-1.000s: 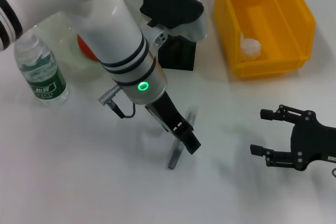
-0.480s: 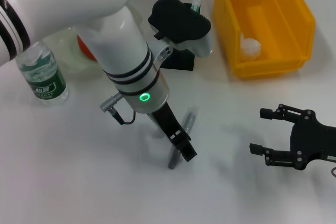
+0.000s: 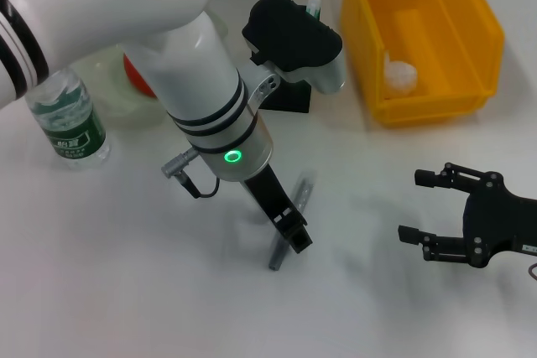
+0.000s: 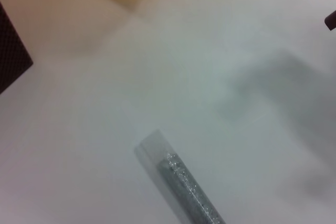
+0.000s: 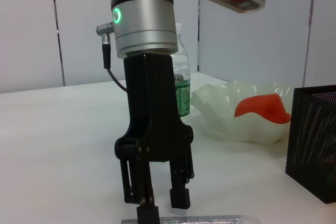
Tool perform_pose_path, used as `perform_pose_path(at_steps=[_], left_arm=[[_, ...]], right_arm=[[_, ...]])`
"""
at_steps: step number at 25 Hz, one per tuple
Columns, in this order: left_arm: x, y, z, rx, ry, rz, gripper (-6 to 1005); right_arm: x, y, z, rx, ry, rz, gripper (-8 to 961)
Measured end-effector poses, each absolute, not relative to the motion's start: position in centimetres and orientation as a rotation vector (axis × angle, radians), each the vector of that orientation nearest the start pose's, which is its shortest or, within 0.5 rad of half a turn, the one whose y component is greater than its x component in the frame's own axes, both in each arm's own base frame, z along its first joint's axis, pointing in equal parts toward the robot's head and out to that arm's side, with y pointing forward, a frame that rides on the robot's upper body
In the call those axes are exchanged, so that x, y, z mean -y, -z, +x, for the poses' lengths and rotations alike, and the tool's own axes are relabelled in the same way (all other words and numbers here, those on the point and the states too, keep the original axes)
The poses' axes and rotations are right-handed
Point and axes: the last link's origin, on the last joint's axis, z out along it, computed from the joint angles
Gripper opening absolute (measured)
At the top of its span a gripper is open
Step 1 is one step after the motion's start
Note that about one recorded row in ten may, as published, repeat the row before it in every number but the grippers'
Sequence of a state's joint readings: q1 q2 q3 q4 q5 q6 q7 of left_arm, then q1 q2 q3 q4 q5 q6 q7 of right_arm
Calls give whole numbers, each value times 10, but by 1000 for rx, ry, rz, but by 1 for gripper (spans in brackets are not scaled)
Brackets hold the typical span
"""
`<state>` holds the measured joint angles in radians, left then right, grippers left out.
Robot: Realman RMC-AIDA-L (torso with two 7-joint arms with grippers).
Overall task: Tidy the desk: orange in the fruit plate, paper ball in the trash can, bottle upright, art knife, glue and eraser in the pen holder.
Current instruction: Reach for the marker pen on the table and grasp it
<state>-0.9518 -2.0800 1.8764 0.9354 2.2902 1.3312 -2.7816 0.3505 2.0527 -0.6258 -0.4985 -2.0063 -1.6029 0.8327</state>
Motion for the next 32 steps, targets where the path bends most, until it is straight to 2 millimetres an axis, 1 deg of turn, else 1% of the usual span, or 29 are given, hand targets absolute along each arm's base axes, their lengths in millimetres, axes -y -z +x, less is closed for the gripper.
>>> perform_pose_path(at_steps=[2,8,13,26,32], left_arm=[[-341,116,-116,818,-727,-2820,791],[-338,118,-118,765,-754,-2841,577],[-335,121,-120,724,-777,-2849,551],[-335,123,-124,695,-788,-2847,453],[-335,122,-126,698,-799,-2840,360]], right_arm=[[-259,11,324,-278,-643,-2680,816],[-260,11,324,-278,-643,-2680,816],[-260,11,324,-283,-646,-2679,816],[-259,12,323,-297,-655,-2681,816],[-259,11,323,-294,-656,-2683,816]])
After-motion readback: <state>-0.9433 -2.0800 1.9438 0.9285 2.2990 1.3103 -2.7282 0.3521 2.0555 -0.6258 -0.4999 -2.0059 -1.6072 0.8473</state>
